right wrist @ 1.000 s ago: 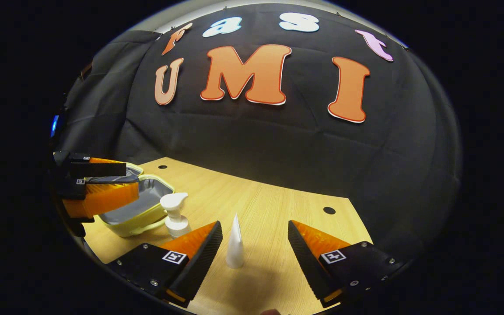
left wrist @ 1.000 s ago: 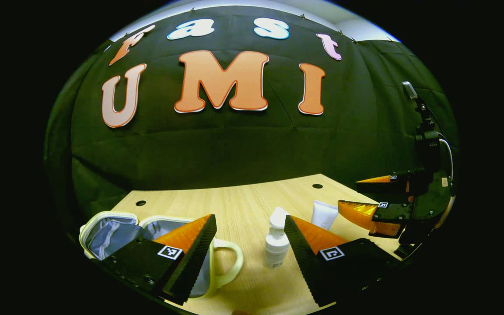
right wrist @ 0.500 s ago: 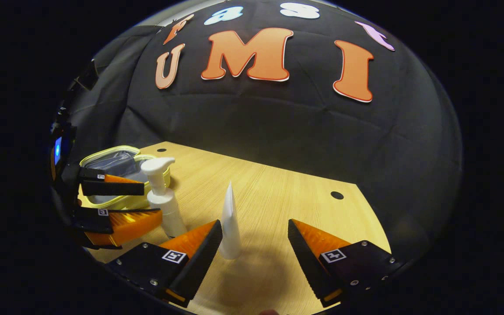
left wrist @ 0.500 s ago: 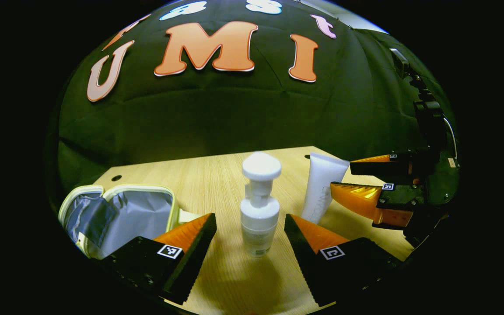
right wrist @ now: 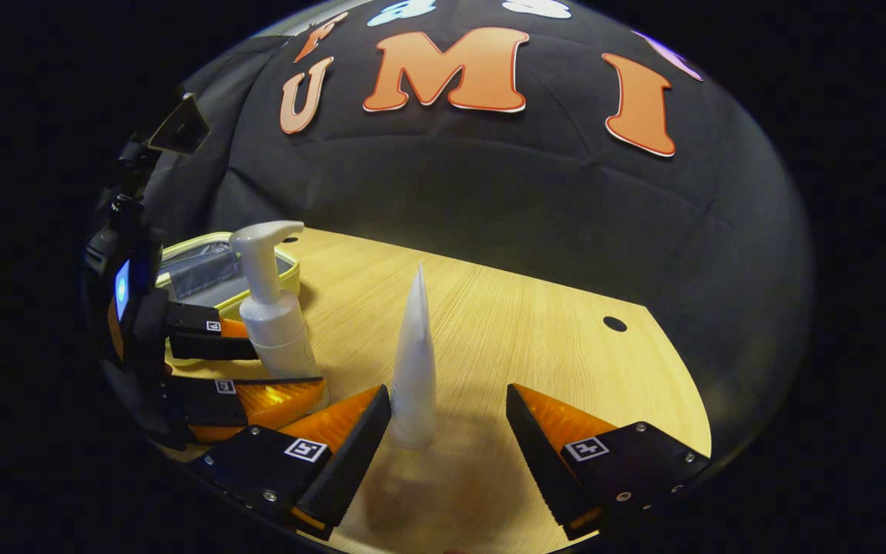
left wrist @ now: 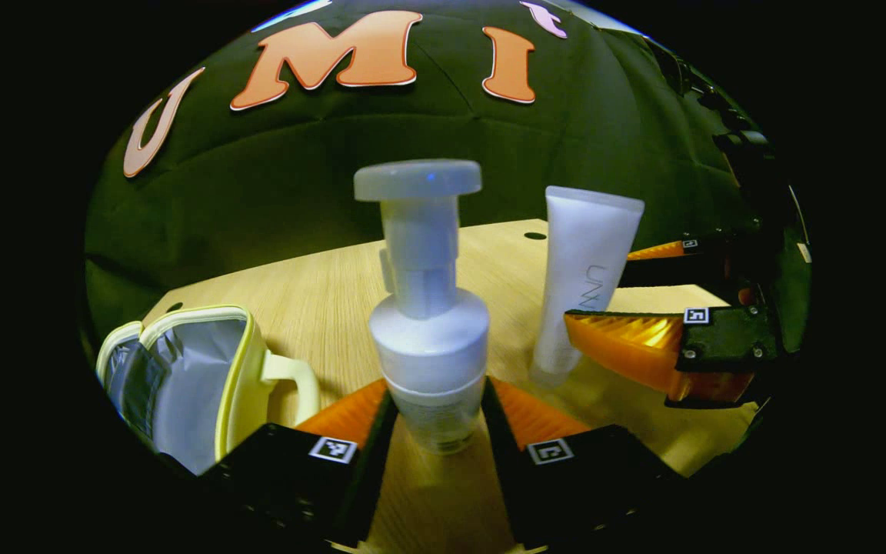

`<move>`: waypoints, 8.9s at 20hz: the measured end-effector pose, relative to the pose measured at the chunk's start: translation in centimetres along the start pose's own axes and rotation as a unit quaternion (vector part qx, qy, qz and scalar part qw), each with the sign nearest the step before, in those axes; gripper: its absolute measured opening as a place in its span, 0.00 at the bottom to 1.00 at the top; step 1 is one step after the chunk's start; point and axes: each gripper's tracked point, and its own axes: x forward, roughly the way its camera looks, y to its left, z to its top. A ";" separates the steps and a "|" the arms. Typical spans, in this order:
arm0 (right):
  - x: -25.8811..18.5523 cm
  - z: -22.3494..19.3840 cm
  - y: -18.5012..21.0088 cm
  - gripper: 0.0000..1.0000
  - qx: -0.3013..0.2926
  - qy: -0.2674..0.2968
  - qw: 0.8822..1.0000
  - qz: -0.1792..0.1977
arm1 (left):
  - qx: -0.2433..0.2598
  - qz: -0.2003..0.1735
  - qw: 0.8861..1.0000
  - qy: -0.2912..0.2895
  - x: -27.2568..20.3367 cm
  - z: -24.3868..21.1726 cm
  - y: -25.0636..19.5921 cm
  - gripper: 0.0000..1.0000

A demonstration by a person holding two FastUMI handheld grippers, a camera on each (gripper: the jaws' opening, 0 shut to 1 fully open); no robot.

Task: First open the suitcase, pack the skin care products into it, and then close the suitcase.

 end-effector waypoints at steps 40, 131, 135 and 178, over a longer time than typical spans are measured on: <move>-3.7 18.1 12.8 0.39 0.082 -0.044 0.993 0.076 | -0.057 0.150 0.986 -0.051 -18.9 11.4 25.3 0.60; 3.1 13.3 22.0 0.95 0.184 0.155 0.968 0.066 | -0.348 0.322 0.876 0.087 -27.8 -1.3 54.7 0.96; 2.3 15.1 20.7 0.94 0.183 0.127 0.973 0.061 | -0.416 0.315 0.850 0.077 -27.6 -3.6 56.8 0.98; -4.8 22.5 8.5 0.94 0.081 -0.046 0.995 0.035 | -0.351 0.165 0.919 -0.065 -30.5 17.2 44.9 0.07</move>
